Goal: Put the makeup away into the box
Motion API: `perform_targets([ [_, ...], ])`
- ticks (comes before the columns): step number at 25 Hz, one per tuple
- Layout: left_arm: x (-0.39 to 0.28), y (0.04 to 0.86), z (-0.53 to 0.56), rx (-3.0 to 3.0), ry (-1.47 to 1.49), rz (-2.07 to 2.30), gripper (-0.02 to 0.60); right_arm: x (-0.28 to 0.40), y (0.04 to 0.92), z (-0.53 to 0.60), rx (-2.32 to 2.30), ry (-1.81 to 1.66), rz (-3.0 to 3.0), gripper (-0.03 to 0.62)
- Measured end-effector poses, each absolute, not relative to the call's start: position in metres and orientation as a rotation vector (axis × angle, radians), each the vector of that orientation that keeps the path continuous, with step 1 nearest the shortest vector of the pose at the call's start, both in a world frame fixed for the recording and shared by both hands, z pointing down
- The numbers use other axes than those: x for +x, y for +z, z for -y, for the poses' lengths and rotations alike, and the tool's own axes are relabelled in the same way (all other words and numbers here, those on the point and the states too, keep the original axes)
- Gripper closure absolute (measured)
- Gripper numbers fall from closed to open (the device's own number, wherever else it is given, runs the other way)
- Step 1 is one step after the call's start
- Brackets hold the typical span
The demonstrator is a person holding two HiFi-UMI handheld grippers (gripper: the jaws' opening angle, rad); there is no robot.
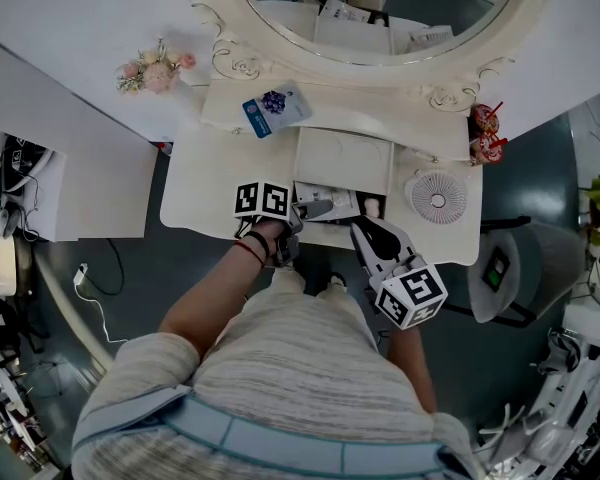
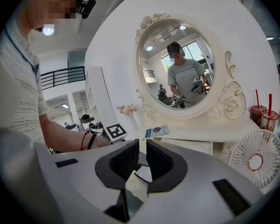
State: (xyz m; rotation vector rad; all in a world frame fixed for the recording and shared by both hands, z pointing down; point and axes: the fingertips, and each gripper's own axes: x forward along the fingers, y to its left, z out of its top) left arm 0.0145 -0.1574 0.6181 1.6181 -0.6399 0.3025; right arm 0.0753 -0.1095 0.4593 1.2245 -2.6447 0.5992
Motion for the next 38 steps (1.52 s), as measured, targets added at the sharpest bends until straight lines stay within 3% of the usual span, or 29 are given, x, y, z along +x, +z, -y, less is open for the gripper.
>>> perform_targets([
  [12, 0.005, 0.603, 0.152, 1.943, 0.59, 0.712, 0.163, 0.072, 0.456, 0.111, 1.191, 0.59, 2.664, 0.583],
  [31, 0.029, 0.497, 0.136, 2.527, 0.351, 0.547, 0.173, 0.059, 0.445, 0.113, 1.137, 0.539, 2.706, 0.583],
  [33, 0.026, 0.495, 0.135, 2.557, 0.349, 0.561, 0.232, 0.056, 0.444, 0.113, 1.126, 0.536, 2.711, 0.583],
  [38, 0.011, 0.492, 0.142, 2.578, 0.315, 0.647, 0.495, 0.052, 0.445, 0.114, 1.13, 0.542, 2.708, 0.583],
])
